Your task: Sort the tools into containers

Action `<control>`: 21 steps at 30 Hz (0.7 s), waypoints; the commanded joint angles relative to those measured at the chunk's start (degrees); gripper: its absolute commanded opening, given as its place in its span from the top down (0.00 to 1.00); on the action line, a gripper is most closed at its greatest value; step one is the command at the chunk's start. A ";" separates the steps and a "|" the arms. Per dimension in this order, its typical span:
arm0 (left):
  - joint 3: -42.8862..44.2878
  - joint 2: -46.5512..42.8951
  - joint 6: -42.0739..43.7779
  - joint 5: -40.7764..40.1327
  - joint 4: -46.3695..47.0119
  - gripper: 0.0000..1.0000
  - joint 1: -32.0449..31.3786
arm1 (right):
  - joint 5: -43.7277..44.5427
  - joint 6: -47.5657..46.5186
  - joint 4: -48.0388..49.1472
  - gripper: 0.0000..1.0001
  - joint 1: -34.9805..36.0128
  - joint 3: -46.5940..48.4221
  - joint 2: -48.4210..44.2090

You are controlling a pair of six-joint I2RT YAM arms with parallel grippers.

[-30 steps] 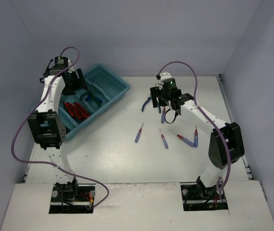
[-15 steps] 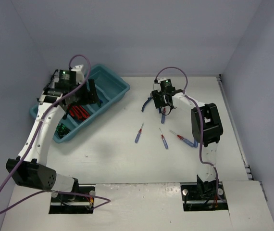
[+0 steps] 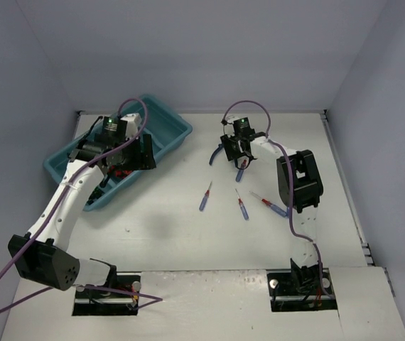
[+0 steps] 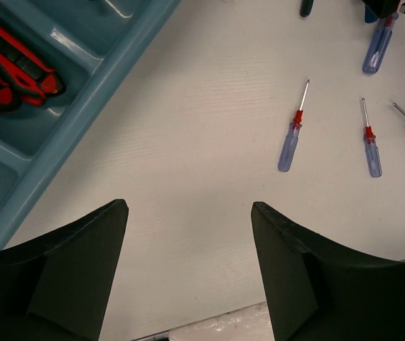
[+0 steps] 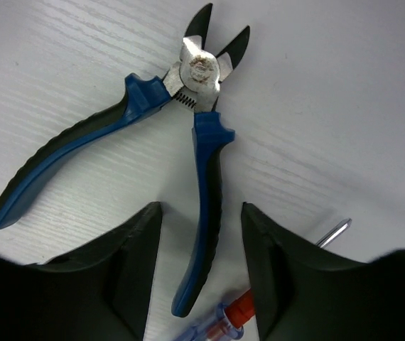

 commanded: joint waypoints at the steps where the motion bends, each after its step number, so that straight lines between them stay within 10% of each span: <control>1: -0.17 -1.93 -1.73 -0.56 2.09 0.32 -2.36 | -1.58 -0.38 0.85 0.75 0.47 1.41 -0.10; 5: 0.73 -1.38 -2.32 -0.48 2.58 0.32 -4.93 | -1.91 -0.09 0.98 1.00 1.04 0.59 -2.28; 21: 8.56 5.33 -5.07 16.60 6.68 0.32 -7.44 | -9.64 1.21 7.81 1.00 9.87 -13.84 -32.50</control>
